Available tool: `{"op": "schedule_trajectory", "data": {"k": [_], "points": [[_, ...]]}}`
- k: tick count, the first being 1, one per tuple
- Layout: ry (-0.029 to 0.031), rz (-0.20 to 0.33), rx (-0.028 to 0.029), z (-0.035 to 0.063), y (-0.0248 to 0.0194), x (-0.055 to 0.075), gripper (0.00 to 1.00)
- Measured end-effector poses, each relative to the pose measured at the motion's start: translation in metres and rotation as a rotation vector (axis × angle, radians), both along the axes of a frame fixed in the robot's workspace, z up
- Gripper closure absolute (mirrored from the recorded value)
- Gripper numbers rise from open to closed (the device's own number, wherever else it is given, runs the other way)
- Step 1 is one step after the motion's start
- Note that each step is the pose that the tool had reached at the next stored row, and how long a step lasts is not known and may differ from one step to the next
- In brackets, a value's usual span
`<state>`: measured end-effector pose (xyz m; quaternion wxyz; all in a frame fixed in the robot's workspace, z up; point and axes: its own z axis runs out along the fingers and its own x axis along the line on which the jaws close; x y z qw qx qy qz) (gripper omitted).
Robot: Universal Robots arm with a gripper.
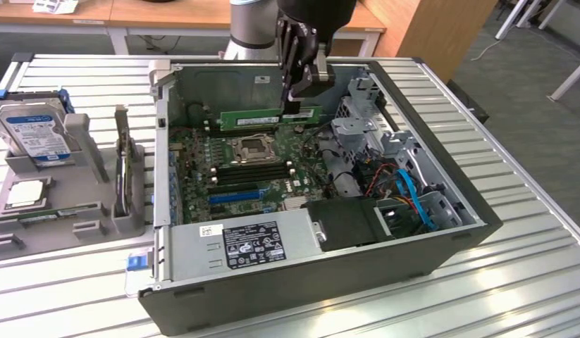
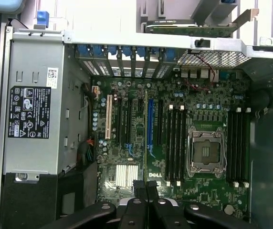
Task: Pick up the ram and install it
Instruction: 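Pick up the ram and move it above insertion slot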
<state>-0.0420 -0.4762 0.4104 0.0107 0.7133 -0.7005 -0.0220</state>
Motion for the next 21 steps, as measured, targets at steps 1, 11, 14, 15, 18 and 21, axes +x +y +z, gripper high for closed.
{"op": "schedule_trajectory", "data": {"k": [1,11,14,15,18,21], "points": [[-0.0001,0.0,0.0002,-0.0002,0.0002,0.0,0.89],[0.0,0.0,0.0006,-0.0023,0.0115,0.0,0.89],[0.0,0.0,0.0008,-0.003,0.0159,0.0,0.89],[-0.0001,0.0,0.001,-0.0034,0.0174,0.0,0.89],[0.0,0.0,0.0012,-0.004,0.0213,0.0,0.89],[0.0,0.0,0.0018,-0.0047,0.0248,0.0,0.89]]}}
